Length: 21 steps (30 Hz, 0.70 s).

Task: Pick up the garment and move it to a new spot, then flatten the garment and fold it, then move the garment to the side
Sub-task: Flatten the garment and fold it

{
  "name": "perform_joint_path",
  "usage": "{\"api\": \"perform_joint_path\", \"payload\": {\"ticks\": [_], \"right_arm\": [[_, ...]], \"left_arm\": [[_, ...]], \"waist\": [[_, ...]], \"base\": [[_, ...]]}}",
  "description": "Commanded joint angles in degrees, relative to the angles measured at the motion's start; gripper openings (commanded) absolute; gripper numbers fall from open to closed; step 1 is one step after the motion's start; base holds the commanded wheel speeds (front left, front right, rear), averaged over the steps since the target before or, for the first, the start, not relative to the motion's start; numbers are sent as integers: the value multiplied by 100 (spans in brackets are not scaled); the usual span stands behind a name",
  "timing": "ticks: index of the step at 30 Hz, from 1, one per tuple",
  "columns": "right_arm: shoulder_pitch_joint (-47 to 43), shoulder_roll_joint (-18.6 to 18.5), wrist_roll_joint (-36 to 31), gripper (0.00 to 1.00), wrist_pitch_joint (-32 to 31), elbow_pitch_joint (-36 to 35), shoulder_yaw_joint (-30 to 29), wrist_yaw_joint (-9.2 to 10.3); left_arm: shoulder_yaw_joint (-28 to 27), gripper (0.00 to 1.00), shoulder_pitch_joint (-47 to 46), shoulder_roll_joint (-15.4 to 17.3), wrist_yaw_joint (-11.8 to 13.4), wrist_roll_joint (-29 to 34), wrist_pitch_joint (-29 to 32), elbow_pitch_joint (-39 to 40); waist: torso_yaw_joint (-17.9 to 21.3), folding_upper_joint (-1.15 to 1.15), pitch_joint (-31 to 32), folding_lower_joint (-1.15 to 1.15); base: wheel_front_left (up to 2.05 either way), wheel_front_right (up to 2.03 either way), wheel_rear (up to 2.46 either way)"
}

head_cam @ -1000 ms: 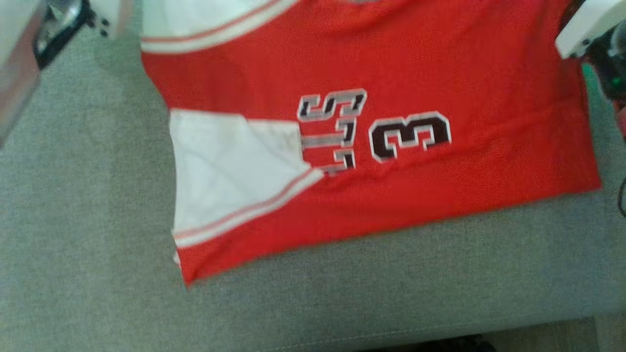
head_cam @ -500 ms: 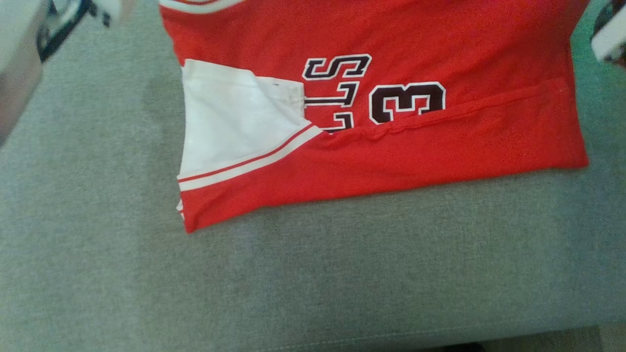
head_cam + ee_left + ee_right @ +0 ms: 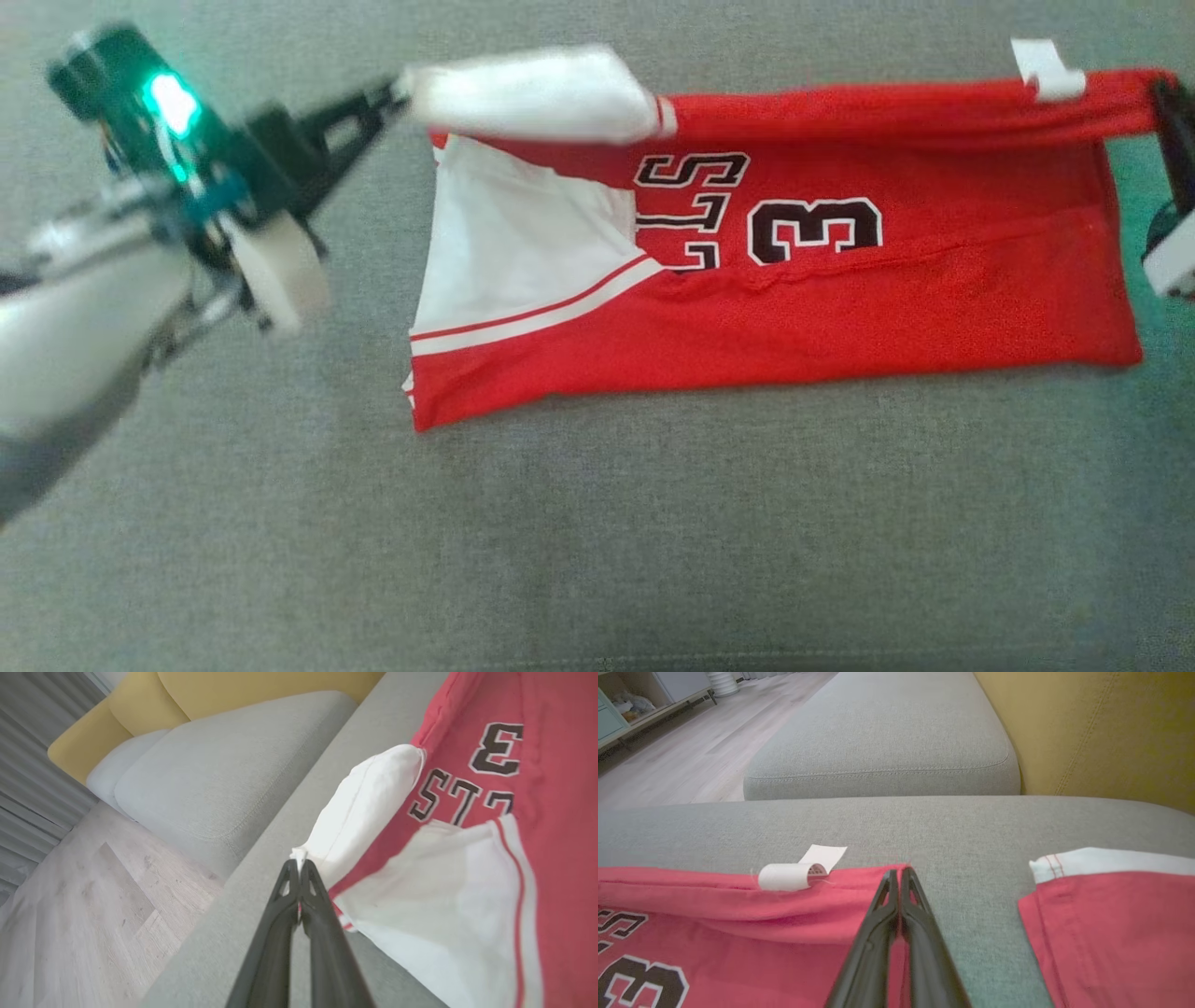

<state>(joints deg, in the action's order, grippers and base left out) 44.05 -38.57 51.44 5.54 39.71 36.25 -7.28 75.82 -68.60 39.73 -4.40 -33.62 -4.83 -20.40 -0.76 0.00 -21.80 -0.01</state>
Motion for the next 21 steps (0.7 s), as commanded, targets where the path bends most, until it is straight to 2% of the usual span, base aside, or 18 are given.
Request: {"api": "perform_joint_path", "payload": {"ticks": [1,5,13,21], "right_arm": [[-279,-228,43,0,39,-189,-62,-21],[-663,-319,40,0,4,-372,-263,-21],[-1458,-291,-39,0,-32,-655,-833,-21],[-2099,2,-321,0,-214,-941,-1373,-21]], "left_arm": [[-252,0,26,342,123,78,87,318],[-250,0,477,599,344,286,279,925],[-249,0,1186,871,846,333,347,1710],[-248,0,1633,984,1138,381,416,2050]], "waist": [[-46,0,53,1],[-90,0,92,1],[-97,0,143,1],[-57,0,173,1]], "base": [[0,0,0],[0,0,0],[0,0,0],[0,0,0]]}}
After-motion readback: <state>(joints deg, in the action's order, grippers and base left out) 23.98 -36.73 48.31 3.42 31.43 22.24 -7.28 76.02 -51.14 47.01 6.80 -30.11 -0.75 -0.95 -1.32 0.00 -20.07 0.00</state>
